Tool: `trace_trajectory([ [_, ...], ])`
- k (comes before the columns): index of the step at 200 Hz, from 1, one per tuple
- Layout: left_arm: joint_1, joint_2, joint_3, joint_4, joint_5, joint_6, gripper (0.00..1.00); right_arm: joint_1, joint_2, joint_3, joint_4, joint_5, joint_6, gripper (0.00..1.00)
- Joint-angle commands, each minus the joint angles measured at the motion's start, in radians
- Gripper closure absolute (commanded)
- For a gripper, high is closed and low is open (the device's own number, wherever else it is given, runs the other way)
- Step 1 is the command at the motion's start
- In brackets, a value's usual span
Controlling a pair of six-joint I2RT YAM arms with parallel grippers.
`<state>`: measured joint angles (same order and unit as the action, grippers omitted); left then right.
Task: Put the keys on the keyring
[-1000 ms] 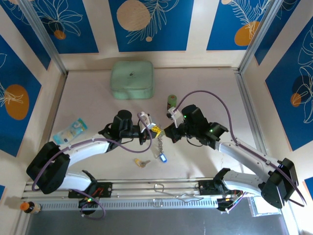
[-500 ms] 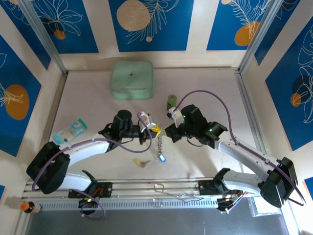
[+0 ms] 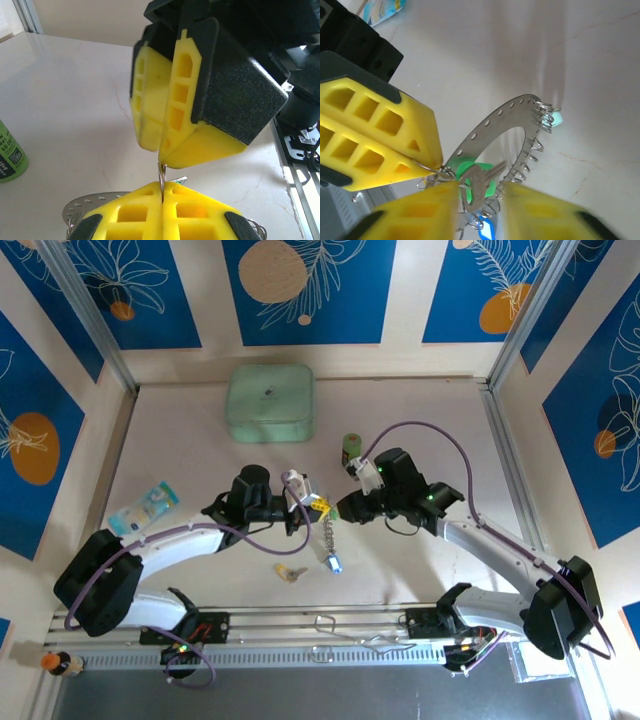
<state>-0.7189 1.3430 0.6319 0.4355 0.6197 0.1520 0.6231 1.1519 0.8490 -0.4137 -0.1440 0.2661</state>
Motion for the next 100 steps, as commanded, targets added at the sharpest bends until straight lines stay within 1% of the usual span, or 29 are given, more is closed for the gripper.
trace_trajectory([
  [1, -0.017, -0.028, -0.007, 0.074, 0.029, 0.022, 1.0, -0.024, -0.051, -0.003, -0.002, -0.064, -0.029, 0.54],
  [16, -0.017, -0.024, -0.009, 0.083, 0.036, 0.019, 1.0, -0.046, -0.101, -0.037, 0.04, -0.079, -0.072, 0.52],
  [32, -0.017, -0.016, -0.011, 0.097, 0.049, 0.014, 1.0, -0.051, -0.167, -0.101, 0.139, -0.079, -0.144, 0.51],
  [49, -0.016, -0.011, -0.022, 0.14, 0.067, -0.001, 1.0, -0.039, -0.228, -0.191, 0.286, -0.143, -0.27, 0.51],
  [59, -0.014, -0.008, -0.032, 0.175, 0.093, -0.007, 1.0, -0.014, -0.252, -0.253, 0.366, -0.175, -0.343, 0.51],
  [64, -0.013, -0.007, -0.04, 0.201, 0.104, -0.007, 1.0, 0.001, -0.262, -0.274, 0.391, -0.184, -0.403, 0.51],
  [78, -0.012, -0.004, -0.064, 0.258, 0.113, -0.009, 1.0, 0.039, -0.275, -0.296, 0.399, -0.158, -0.507, 0.5],
  [100, -0.012, -0.004, -0.083, 0.292, 0.121, 0.035, 1.0, 0.041, -0.285, -0.291, 0.351, -0.124, -0.55, 0.5],
])
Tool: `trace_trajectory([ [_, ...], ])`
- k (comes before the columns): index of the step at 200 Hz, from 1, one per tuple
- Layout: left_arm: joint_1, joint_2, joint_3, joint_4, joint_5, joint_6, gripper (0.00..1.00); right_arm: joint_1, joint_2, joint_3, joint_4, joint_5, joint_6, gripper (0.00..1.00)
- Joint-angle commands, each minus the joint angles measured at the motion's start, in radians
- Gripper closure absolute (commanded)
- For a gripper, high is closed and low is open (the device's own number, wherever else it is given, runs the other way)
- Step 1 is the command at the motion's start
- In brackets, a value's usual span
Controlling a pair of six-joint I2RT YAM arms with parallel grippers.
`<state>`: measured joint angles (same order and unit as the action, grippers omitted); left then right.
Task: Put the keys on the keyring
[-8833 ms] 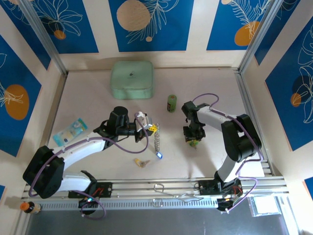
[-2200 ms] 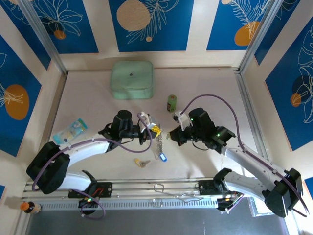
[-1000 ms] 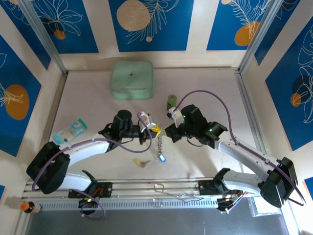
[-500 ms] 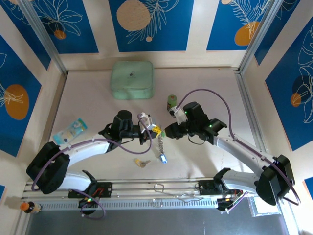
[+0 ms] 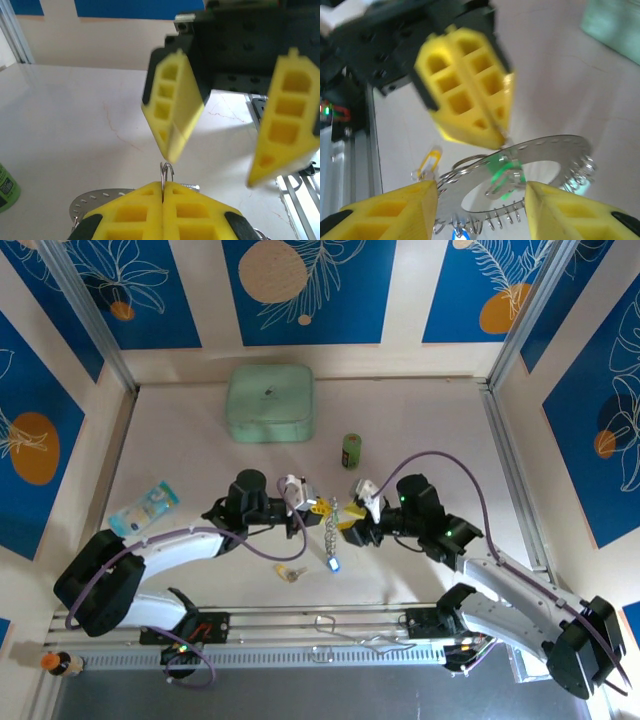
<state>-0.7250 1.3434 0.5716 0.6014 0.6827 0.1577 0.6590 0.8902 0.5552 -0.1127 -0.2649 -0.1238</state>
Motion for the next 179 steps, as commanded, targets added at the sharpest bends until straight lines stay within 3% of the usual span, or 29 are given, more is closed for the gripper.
trace_trajectory([
  [1, -0.007, -0.005, -0.023, 0.129, 0.058, 0.032, 1.0, 0.004, -0.023, 0.003, 0.047, -0.002, -0.162, 0.5],
  [57, -0.003, -0.002, -0.052, 0.206, 0.09, 0.057, 1.0, -0.001, -0.025, 0.009, 0.051, -0.009, -0.168, 0.62],
  [105, -0.003, -0.005, -0.055, 0.21, 0.086, 0.063, 1.0, 0.001, -0.003, 0.039, -0.003, 0.074, -0.145, 0.71],
  [179, -0.004, -0.006, -0.055, 0.215, 0.083, 0.063, 1.0, -0.002, 0.026, 0.062, -0.008, 0.001, -0.11, 0.83],
])
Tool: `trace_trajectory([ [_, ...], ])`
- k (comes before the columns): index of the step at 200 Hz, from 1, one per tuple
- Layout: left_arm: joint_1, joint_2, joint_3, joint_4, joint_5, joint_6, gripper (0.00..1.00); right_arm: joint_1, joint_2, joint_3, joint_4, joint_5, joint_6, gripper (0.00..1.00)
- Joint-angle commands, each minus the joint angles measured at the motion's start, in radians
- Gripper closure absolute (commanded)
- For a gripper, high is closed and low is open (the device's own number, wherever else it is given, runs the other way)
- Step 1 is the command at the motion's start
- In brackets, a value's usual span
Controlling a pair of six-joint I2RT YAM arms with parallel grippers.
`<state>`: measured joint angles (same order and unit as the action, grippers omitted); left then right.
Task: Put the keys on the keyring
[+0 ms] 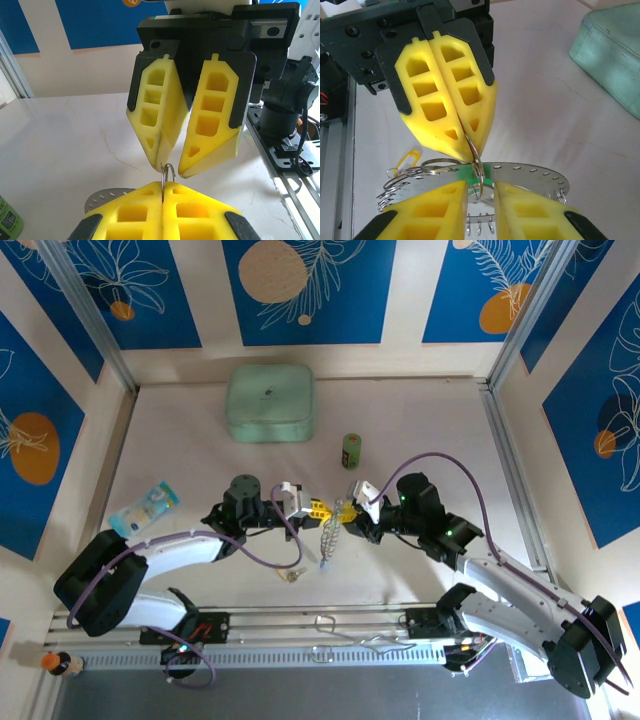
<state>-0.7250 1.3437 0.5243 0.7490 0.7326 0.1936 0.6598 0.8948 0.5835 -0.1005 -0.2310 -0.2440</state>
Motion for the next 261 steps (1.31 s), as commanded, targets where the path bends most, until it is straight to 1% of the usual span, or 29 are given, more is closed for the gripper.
trace_trajectory([
  [1, -0.004, -0.005, -0.007, 0.066, 0.033, 0.028, 1.0, -0.003, 0.023, 0.035, -0.022, -0.033, 0.009, 0.84],
  [68, -0.003, -0.016, -0.007, 0.072, 0.039, 0.02, 1.0, -0.015, 0.047, 0.059, -0.057, -0.059, 0.006, 0.99],
  [86, -0.003, -0.021, -0.01, 0.077, 0.04, 0.02, 1.0, -0.02, 0.049, 0.069, -0.074, -0.064, -0.002, 1.0],
  [104, -0.003, -0.022, -0.021, 0.113, 0.064, 0.012, 1.0, -0.022, 0.055, 0.075, -0.085, -0.068, -0.012, 1.0],
  [145, -0.004, -0.017, -0.035, 0.177, 0.07, -0.009, 1.0, -0.015, 0.123, 0.099, -0.111, -0.095, -0.02, 1.0],
  [157, -0.004, -0.018, -0.035, 0.169, 0.067, 0.0, 1.0, -0.014, 0.126, 0.104, -0.111, -0.099, -0.013, 0.99],
  [173, -0.003, -0.02, -0.036, 0.159, 0.061, 0.01, 1.0, -0.016, 0.109, 0.1, -0.105, -0.102, -0.009, 0.94],
  [195, -0.003, -0.019, -0.035, 0.155, 0.056, 0.013, 1.0, -0.02, 0.073, 0.086, -0.099, -0.112, -0.016, 0.77],
  [206, -0.004, -0.018, -0.036, 0.156, 0.056, 0.015, 1.0, -0.02, 0.057, 0.077, -0.085, -0.122, -0.017, 0.74],
  [231, -0.004, -0.014, -0.035, 0.16, 0.058, 0.007, 1.0, -0.019, 0.049, 0.056, -0.038, -0.132, -0.004, 0.72],
  [261, -0.004, -0.011, -0.035, 0.171, 0.06, 0.001, 1.0, -0.015, 0.071, 0.055, -0.02, -0.135, -0.001, 0.75],
])
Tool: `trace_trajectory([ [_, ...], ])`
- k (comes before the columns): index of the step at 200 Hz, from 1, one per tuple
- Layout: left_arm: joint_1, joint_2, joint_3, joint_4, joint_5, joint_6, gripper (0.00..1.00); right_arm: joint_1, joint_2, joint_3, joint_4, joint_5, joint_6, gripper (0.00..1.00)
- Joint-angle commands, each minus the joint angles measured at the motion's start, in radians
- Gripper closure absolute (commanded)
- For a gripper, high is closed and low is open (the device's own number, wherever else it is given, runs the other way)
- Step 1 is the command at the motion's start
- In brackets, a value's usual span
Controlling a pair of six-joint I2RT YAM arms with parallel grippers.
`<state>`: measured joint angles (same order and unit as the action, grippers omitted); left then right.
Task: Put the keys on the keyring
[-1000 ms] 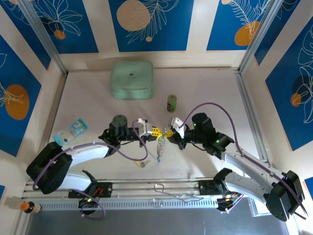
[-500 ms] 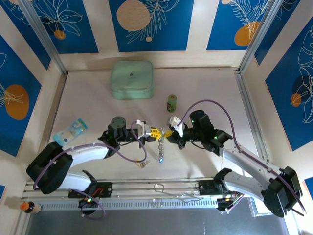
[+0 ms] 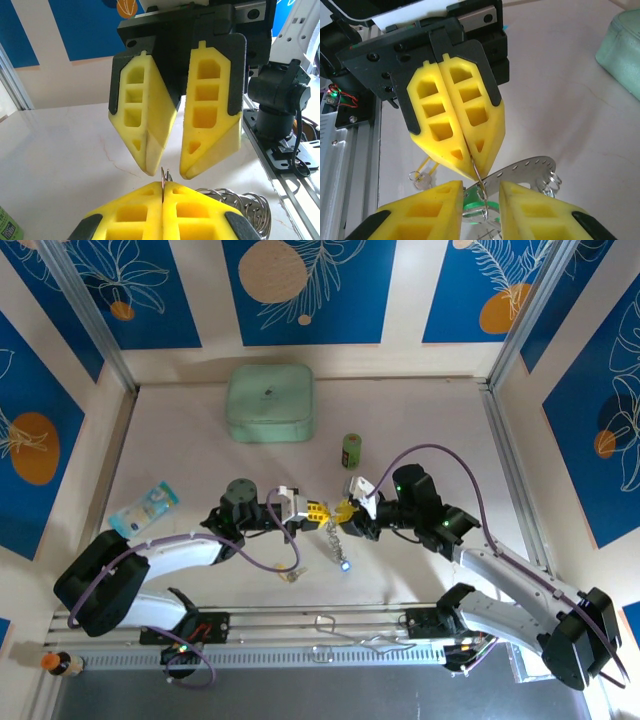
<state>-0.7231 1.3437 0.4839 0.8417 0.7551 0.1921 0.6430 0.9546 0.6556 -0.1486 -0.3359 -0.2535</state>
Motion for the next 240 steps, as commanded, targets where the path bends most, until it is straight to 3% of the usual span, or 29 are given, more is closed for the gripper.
trace_trajectory([
  [1, -0.006, -0.011, 0.005, 0.078, 0.038, 0.003, 1.0, 0.001, 0.011, -0.016, 0.029, -0.029, 0.008, 0.75],
  [39, -0.006, -0.004, 0.004, 0.094, 0.041, -0.011, 1.0, 0.008, 0.036, -0.005, 0.034, -0.028, 0.003, 0.8],
  [52, -0.006, -0.005, 0.004, 0.096, 0.042, -0.014, 1.0, 0.009, 0.042, -0.002, 0.031, -0.028, -0.002, 0.85],
  [70, -0.006, -0.004, 0.004, 0.09, 0.036, -0.011, 1.0, 0.009, 0.042, 0.004, 0.026, -0.028, -0.011, 1.0],
  [87, -0.007, -0.003, 0.023, 0.019, 0.015, 0.022, 1.0, 0.009, 0.038, 0.024, -0.009, -0.026, -0.041, 1.0],
  [96, -0.006, -0.008, 0.044, -0.062, 0.003, 0.061, 0.83, 0.009, 0.039, 0.043, -0.048, -0.02, -0.066, 1.0],
  [113, -0.011, -0.027, 0.083, -0.238, -0.019, 0.165, 0.77, 0.01, 0.055, 0.093, -0.148, -0.004, -0.131, 1.0],
  [142, -0.031, -0.05, 0.143, -0.491, -0.105, 0.316, 0.84, 0.026, 0.11, 0.195, -0.32, 0.024, -0.231, 1.0],
  [180, -0.036, -0.058, 0.153, -0.539, -0.109, 0.351, 0.94, 0.071, 0.181, 0.295, -0.415, 0.076, -0.295, 1.0],
  [193, -0.036, -0.058, 0.156, -0.55, -0.106, 0.352, 1.0, 0.079, 0.187, 0.305, -0.405, 0.076, -0.289, 1.0],
  [212, -0.035, -0.061, 0.151, -0.534, -0.096, 0.342, 1.0, 0.075, 0.171, 0.28, -0.338, 0.069, -0.246, 1.0],
  [227, -0.035, -0.068, 0.126, -0.46, -0.093, 0.305, 1.0, 0.049, 0.138, 0.219, -0.25, 0.037, -0.176, 0.72],
  [240, -0.035, -0.071, 0.098, -0.379, -0.091, 0.27, 1.0, 0.02, 0.101, 0.144, -0.165, 0.005, -0.112, 0.66],
])
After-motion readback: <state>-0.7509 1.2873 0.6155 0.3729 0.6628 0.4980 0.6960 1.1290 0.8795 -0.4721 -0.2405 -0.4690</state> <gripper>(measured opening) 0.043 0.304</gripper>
